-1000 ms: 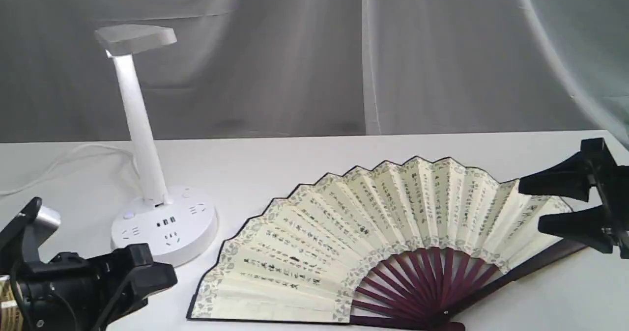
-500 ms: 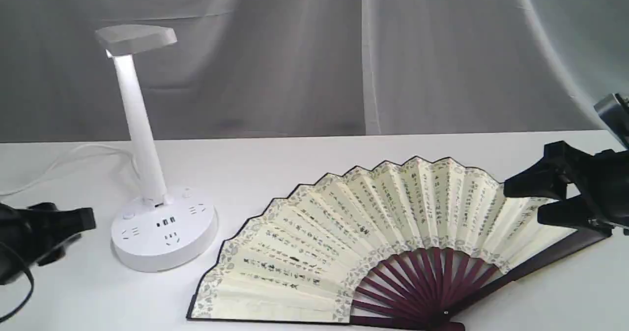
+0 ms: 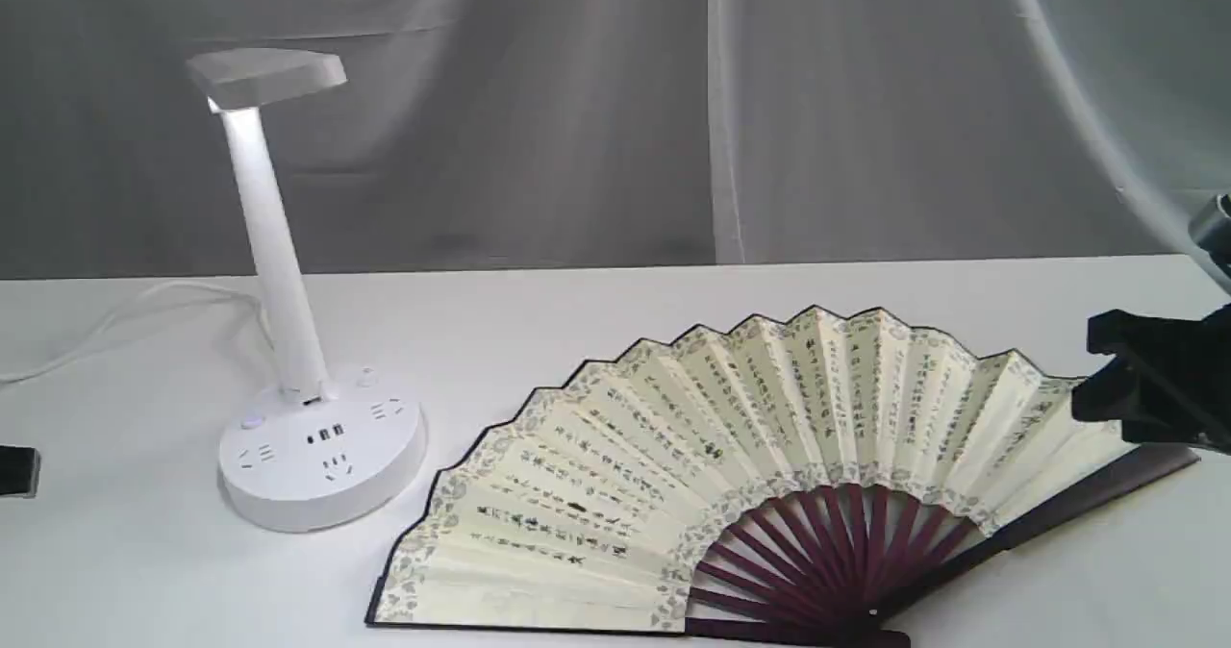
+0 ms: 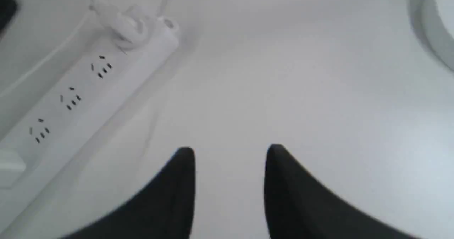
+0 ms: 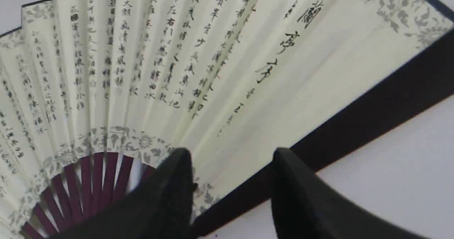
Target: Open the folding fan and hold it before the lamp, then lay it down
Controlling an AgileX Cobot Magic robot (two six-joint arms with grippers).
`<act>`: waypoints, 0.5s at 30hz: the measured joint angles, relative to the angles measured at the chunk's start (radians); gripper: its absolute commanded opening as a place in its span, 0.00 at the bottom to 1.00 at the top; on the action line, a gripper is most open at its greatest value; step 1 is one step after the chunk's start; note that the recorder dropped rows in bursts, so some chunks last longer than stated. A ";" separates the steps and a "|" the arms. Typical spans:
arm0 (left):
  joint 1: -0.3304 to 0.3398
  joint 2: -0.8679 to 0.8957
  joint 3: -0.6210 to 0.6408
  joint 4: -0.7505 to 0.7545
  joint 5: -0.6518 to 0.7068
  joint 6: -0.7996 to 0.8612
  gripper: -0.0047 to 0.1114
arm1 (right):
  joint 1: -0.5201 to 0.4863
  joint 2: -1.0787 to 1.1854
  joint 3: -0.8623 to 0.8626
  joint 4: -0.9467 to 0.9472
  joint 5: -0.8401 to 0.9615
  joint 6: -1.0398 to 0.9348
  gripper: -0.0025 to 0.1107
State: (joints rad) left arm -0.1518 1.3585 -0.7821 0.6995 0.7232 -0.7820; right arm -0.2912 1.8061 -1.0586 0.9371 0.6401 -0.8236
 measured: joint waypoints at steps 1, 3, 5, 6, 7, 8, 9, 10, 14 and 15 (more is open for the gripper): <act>0.000 0.000 -0.007 -0.044 0.000 0.048 0.14 | 0.000 -0.006 0.000 -0.022 0.000 0.016 0.31; 0.000 0.000 -0.007 -0.089 0.002 0.093 0.08 | 0.000 -0.022 0.000 -0.069 0.000 0.052 0.31; 0.000 0.000 -0.009 -0.128 0.002 0.113 0.04 | 0.004 -0.047 0.000 -0.128 0.000 0.102 0.31; 0.000 0.000 -0.009 -0.144 -0.002 0.126 0.04 | 0.009 -0.061 0.002 -0.165 -0.002 0.131 0.31; 0.000 0.000 -0.009 -0.158 -0.005 0.135 0.04 | 0.021 -0.077 0.002 -0.205 -0.006 0.163 0.30; 0.000 0.000 -0.009 -0.183 -0.014 0.157 0.04 | 0.032 -0.090 0.002 -0.230 -0.009 0.184 0.30; 0.000 0.000 -0.009 -0.208 -0.024 0.177 0.04 | 0.052 -0.109 0.002 -0.282 -0.011 0.227 0.29; 0.000 0.000 -0.009 -0.228 -0.029 0.195 0.04 | 0.068 -0.121 0.002 -0.319 -0.013 0.257 0.29; 0.000 0.000 -0.009 -0.300 -0.048 0.270 0.04 | 0.152 -0.171 0.002 -0.515 -0.008 0.423 0.26; 0.000 0.000 -0.009 -0.307 -0.048 0.277 0.04 | 0.173 -0.179 0.002 -0.591 0.001 0.477 0.26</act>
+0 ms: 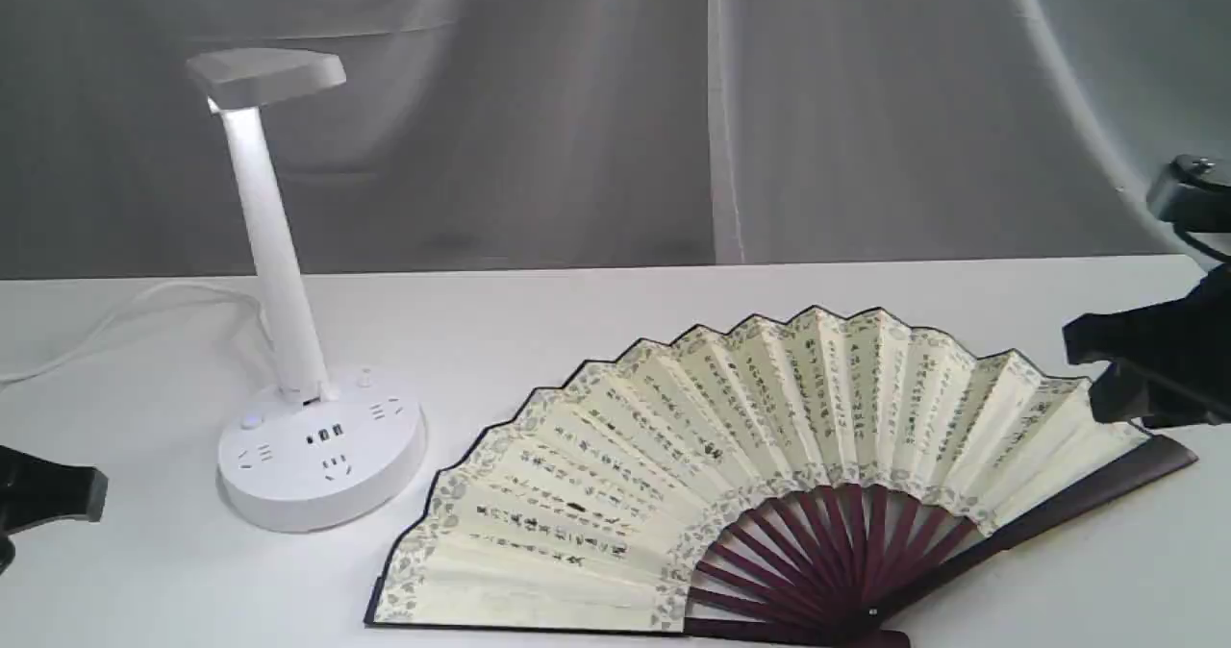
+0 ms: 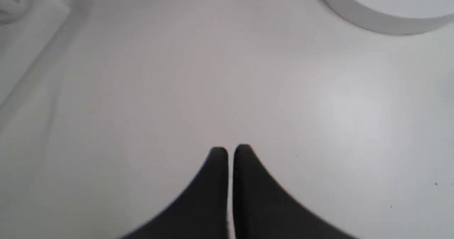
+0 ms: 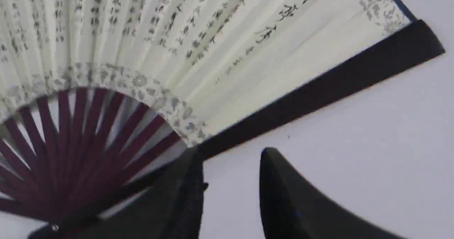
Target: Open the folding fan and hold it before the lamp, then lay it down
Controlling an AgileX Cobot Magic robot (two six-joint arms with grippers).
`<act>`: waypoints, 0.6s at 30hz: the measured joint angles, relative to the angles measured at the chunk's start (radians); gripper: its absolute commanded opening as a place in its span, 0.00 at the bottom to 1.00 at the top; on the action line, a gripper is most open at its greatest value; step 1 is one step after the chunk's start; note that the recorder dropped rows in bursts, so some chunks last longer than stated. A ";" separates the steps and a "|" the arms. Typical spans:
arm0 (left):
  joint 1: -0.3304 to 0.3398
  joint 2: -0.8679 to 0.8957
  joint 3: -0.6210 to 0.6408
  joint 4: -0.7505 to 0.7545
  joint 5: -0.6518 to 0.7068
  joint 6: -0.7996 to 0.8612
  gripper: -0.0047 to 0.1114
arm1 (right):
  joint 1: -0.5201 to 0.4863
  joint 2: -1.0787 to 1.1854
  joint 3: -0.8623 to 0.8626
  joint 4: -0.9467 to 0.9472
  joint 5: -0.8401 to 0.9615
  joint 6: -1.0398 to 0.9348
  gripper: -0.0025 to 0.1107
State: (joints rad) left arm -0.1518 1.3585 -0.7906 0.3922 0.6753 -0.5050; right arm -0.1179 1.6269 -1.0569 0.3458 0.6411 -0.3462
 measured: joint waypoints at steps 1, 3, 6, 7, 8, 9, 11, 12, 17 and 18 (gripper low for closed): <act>0.000 0.000 0.000 -0.003 0.000 0.005 0.04 | 0.020 -0.005 0.000 -0.071 0.015 0.057 0.25; 0.000 0.000 0.000 -0.007 0.000 0.009 0.04 | 0.052 -0.008 0.000 -0.204 0.050 0.162 0.25; 0.000 0.000 0.000 -0.018 0.000 0.010 0.04 | 0.087 -0.008 0.000 -0.365 0.116 0.302 0.25; 0.000 0.000 0.000 -0.022 0.000 0.011 0.04 | 0.092 -0.008 0.000 -0.402 0.133 0.335 0.25; 0.000 0.000 0.000 -0.027 0.000 0.011 0.04 | 0.095 -0.008 0.000 -0.420 0.141 0.352 0.25; 0.000 0.000 0.000 -0.031 0.000 0.013 0.04 | 0.095 -0.008 0.000 -0.433 0.155 0.368 0.25; 0.000 0.000 0.000 -0.033 -0.001 0.013 0.04 | 0.095 -0.008 0.000 -0.445 0.175 0.384 0.25; 0.000 0.000 0.000 -0.035 -0.004 0.013 0.04 | 0.095 -0.008 0.000 -0.451 0.187 0.389 0.25; 0.000 0.000 0.000 -0.035 -0.012 0.014 0.04 | 0.095 -0.008 0.000 -0.448 0.233 0.399 0.24; 0.000 0.000 0.000 -0.035 -0.014 0.014 0.04 | 0.095 -0.008 0.000 -0.447 0.238 0.399 0.22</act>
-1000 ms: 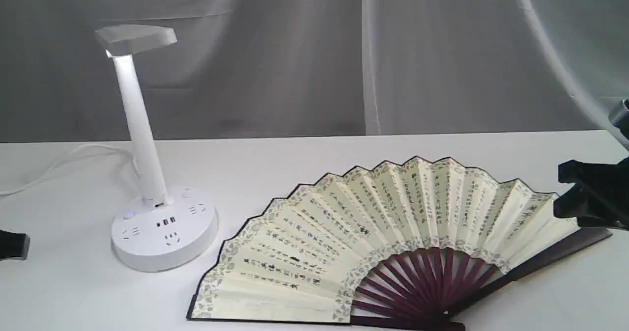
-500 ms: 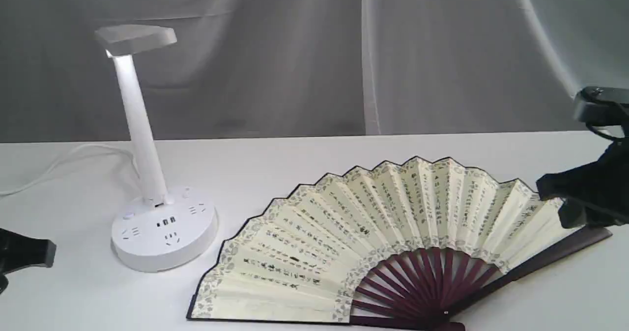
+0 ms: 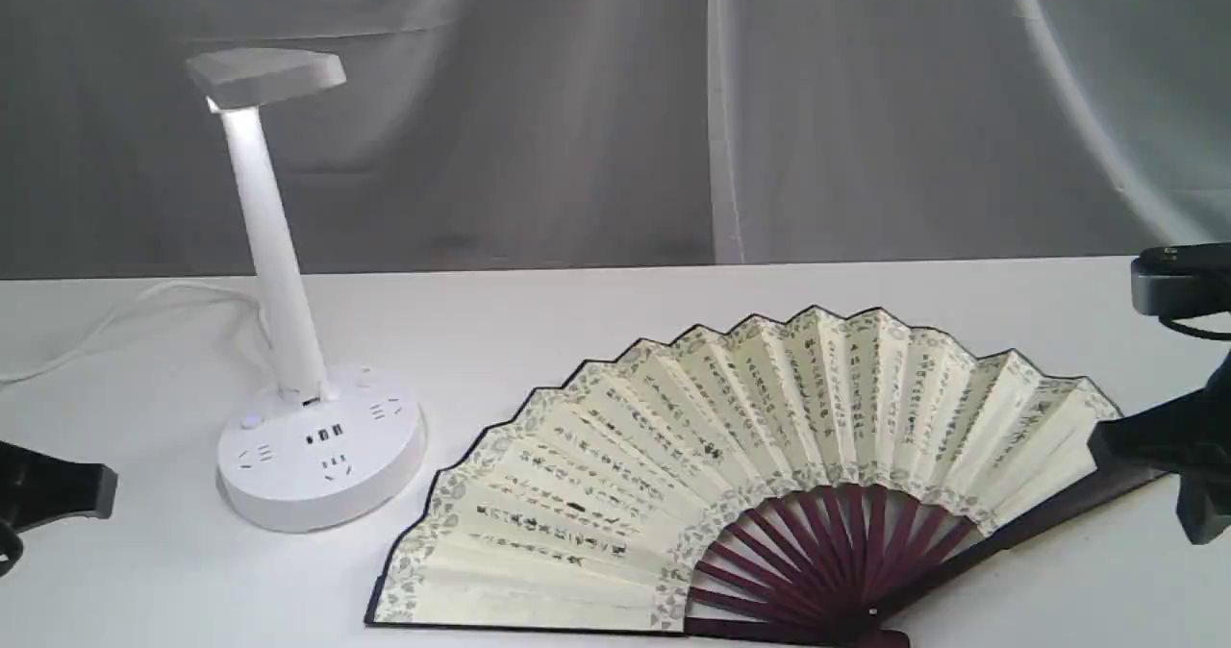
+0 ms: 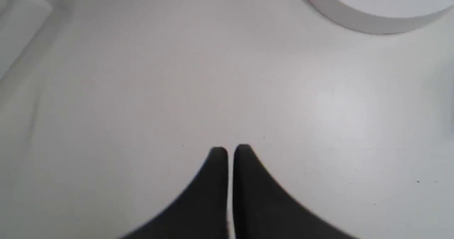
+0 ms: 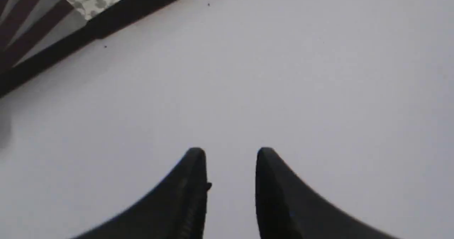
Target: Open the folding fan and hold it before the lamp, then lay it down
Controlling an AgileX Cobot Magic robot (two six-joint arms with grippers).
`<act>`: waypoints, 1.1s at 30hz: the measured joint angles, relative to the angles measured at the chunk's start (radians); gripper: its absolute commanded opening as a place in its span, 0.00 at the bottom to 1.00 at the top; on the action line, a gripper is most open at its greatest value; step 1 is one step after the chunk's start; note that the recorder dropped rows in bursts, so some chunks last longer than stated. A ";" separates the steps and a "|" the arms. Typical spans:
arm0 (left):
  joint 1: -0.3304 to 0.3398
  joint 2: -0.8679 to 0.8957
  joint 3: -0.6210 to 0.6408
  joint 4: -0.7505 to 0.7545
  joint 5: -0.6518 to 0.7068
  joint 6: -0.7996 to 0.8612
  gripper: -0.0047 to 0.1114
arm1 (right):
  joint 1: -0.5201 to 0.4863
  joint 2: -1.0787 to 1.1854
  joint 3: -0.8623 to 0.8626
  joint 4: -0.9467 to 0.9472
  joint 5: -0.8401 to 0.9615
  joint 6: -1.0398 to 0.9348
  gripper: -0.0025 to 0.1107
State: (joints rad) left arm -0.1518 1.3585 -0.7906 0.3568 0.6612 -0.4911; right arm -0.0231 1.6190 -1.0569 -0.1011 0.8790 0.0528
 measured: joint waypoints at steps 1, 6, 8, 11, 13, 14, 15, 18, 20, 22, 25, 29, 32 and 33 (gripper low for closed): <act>0.000 0.000 0.000 0.000 0.000 0.000 0.04 | 0.000 0.000 0.000 0.001 0.007 0.000 0.19; 0.000 0.000 0.000 0.000 -0.004 0.031 0.04 | 0.000 -0.006 0.000 0.021 0.018 0.000 0.02; 0.000 0.000 0.000 0.000 -0.012 0.063 0.04 | 0.000 -0.022 0.000 0.029 0.006 0.000 0.02; 0.000 0.000 0.000 0.000 -0.027 0.090 0.04 | 0.000 -0.070 0.000 0.064 -0.025 0.000 0.02; 0.000 0.000 0.000 -0.002 -0.040 0.095 0.04 | 0.000 -0.108 0.000 0.078 -0.041 0.000 0.02; 0.000 0.000 0.000 -0.013 -0.042 0.097 0.04 | 0.000 -0.123 0.000 0.080 -0.043 0.000 0.02; 0.000 0.000 0.000 -0.027 -0.044 0.099 0.04 | 0.000 -0.132 0.000 0.082 -0.043 0.000 0.02; 0.000 0.000 0.000 -0.089 -0.044 0.151 0.04 | 0.000 -0.143 0.000 0.082 -0.041 0.000 0.02; 0.002 0.000 0.000 -0.134 -0.044 0.198 0.04 | -0.009 -0.143 0.006 0.086 -0.041 0.000 0.02; 0.017 0.000 0.000 -0.192 -0.042 0.259 0.04 | -0.023 -0.143 0.017 0.090 -0.041 0.000 0.02; 0.060 0.000 0.000 -0.268 -0.033 0.340 0.04 | -0.030 -0.143 0.031 0.089 -0.037 -0.010 0.02; 0.127 -0.001 0.000 -0.324 -0.023 0.396 0.04 | -0.030 -0.145 0.039 0.089 -0.035 -0.016 0.02; 0.165 -0.001 0.000 -0.336 -0.005 0.425 0.04 | -0.030 -0.156 0.053 0.089 -0.040 -0.019 0.02; 0.170 -0.001 0.000 -0.336 0.002 0.439 0.04 | -0.030 -0.163 0.059 0.089 -0.044 -0.019 0.02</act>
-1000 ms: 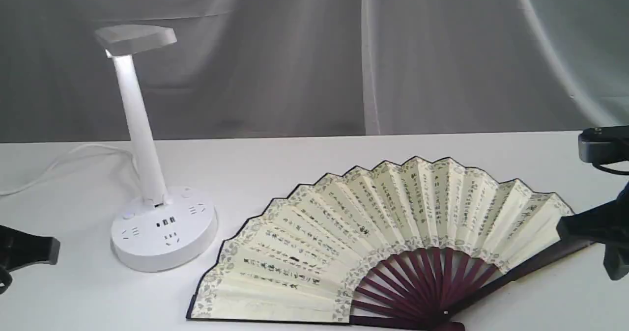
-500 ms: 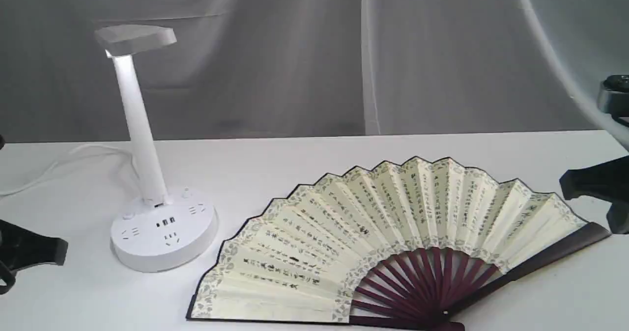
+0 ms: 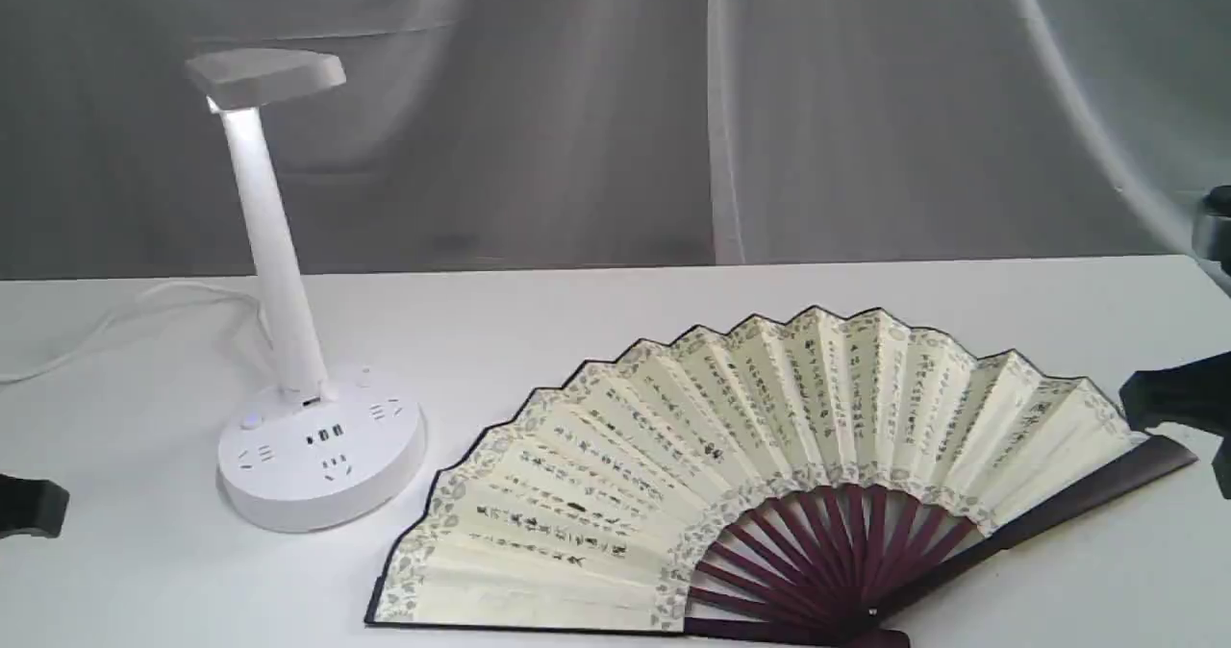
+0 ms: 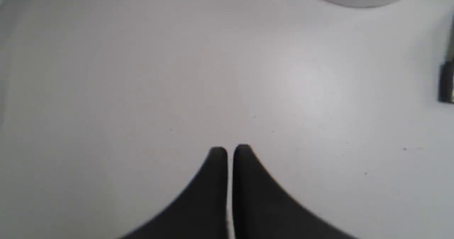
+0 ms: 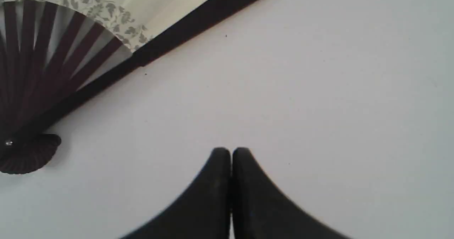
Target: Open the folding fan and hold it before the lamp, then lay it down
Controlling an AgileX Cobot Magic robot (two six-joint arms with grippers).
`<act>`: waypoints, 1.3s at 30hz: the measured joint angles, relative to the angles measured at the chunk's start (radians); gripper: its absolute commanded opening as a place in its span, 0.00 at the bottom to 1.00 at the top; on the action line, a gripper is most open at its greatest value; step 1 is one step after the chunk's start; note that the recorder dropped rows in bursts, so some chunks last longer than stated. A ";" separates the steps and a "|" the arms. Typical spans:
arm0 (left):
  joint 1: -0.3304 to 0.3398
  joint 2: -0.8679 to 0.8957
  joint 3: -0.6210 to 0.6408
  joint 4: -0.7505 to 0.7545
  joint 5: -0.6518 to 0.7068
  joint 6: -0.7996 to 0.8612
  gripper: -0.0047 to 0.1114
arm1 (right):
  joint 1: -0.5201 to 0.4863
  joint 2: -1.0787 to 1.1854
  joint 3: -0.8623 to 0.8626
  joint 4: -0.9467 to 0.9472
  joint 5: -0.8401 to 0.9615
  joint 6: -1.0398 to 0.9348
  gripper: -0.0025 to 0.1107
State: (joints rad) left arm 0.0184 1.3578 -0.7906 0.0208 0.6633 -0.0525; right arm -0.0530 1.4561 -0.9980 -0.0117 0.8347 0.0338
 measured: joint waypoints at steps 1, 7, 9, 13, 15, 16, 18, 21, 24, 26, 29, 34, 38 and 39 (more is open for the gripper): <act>0.004 0.000 0.000 0.002 0.004 0.011 0.04 | 0.000 -0.006 0.004 -0.006 -0.004 -0.002 0.02; 0.004 -0.002 0.000 0.011 0.009 0.026 0.04 | 0.000 -0.015 0.011 -0.065 -0.010 0.014 0.02; 0.004 -0.012 0.000 0.011 0.009 0.026 0.04 | 0.000 -0.017 0.012 -0.069 -0.010 0.009 0.02; 0.004 -0.043 0.000 0.011 0.007 0.028 0.04 | 0.000 -0.028 0.012 -0.075 -0.012 0.007 0.02; 0.004 -0.063 0.000 0.011 0.007 0.028 0.04 | 0.000 -0.037 0.016 -0.077 -0.018 0.007 0.02; 0.004 -0.073 0.000 0.011 0.007 0.028 0.04 | 0.000 -0.044 0.021 -0.079 -0.026 0.007 0.02; 0.004 -0.090 0.000 0.011 0.007 0.028 0.04 | 0.000 -0.062 0.036 -0.079 -0.044 0.007 0.02; 0.004 -0.121 0.000 0.011 0.007 0.030 0.04 | 0.000 -0.093 0.063 -0.082 -0.063 0.007 0.02; 0.004 -0.157 0.000 0.013 0.007 0.030 0.04 | 0.000 -0.127 0.079 -0.082 -0.075 0.007 0.02; 0.004 -0.188 0.000 0.015 0.005 0.030 0.04 | 0.000 -0.156 0.083 -0.084 -0.076 0.007 0.02; 0.004 -0.234 0.000 0.015 0.004 0.030 0.04 | 0.000 -0.194 0.084 -0.087 -0.080 0.002 0.02; 0.004 -0.347 0.000 0.015 0.002 0.030 0.04 | 0.000 -0.285 0.084 -0.090 -0.086 0.000 0.02; 0.004 -0.443 0.000 0.015 0.002 0.030 0.04 | 0.000 -0.372 0.084 -0.094 -0.089 -0.004 0.02; 0.004 -0.471 0.000 0.015 0.002 0.030 0.04 | 0.000 -0.392 0.084 -0.096 -0.089 -0.004 0.02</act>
State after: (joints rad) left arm 0.0226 0.8868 -0.7906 0.0357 0.6649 -0.0228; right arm -0.0530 1.0644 -0.9136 -0.1076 0.7455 0.0299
